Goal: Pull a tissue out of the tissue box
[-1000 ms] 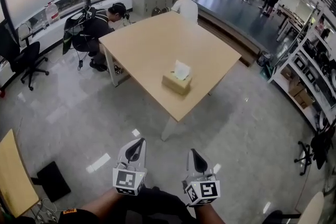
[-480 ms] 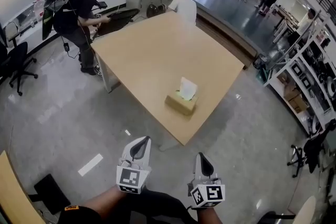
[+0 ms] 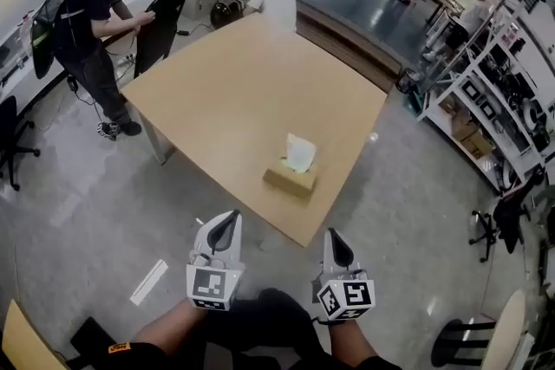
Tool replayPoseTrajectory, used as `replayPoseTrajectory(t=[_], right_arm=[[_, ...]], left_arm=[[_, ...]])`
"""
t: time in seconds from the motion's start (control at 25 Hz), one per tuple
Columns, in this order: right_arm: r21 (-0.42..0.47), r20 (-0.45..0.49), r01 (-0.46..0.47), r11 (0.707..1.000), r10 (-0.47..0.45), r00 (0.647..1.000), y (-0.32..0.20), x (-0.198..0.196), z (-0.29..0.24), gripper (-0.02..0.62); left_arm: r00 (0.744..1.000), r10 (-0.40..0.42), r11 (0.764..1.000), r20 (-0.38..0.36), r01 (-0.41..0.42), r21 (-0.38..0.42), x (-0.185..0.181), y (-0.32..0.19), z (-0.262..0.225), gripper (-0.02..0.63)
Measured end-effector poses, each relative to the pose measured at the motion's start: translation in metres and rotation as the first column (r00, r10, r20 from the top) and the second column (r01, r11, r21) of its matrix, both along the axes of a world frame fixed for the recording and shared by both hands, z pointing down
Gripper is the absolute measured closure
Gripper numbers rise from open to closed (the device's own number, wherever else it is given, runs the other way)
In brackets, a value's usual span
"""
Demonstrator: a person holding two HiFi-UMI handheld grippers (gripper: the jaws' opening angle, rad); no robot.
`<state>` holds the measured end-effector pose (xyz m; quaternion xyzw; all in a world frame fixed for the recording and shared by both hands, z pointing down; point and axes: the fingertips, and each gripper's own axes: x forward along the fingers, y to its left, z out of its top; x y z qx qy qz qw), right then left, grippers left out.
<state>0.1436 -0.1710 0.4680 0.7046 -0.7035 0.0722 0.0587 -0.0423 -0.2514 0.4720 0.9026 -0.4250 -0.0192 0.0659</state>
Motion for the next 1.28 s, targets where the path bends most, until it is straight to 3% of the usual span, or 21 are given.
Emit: replayPoseTrajectory(t=[0.4, 0.84, 0.96, 1.28], right_arm=[[-0.038, -0.018, -0.016, 0.999, 0.015, 1.0, -0.061, 0.033, 0.016, 0.601], [-0.137, 0.0, 0.062, 0.989, -0.062, 0.998, -0.149, 0.066, 0.049, 0.601], [-0.183, 0.031, 0.101, 0.978, -0.097, 0.995, -0.168, 0.072, 0.069, 0.503], [-0.322, 0.057, 0.153, 0.934, -0.142, 0.988, -0.209, 0.091, 0.128, 0.436]], left_arm=[[1.0, 0.03, 0.999, 0.0, -0.03, -0.034, 0.034, -0.048, 0.015, 0.588], [0.998, -0.005, 0.996, 0.067, 0.01, -0.084, 0.078, -0.12, 0.035, 0.587], [0.996, 0.001, 0.994, 0.094, 0.009, -0.105, 0.09, -0.133, 0.052, 0.555], [0.984, -0.005, 0.986, 0.176, 0.035, -0.165, 0.12, -0.167, 0.083, 0.531]])
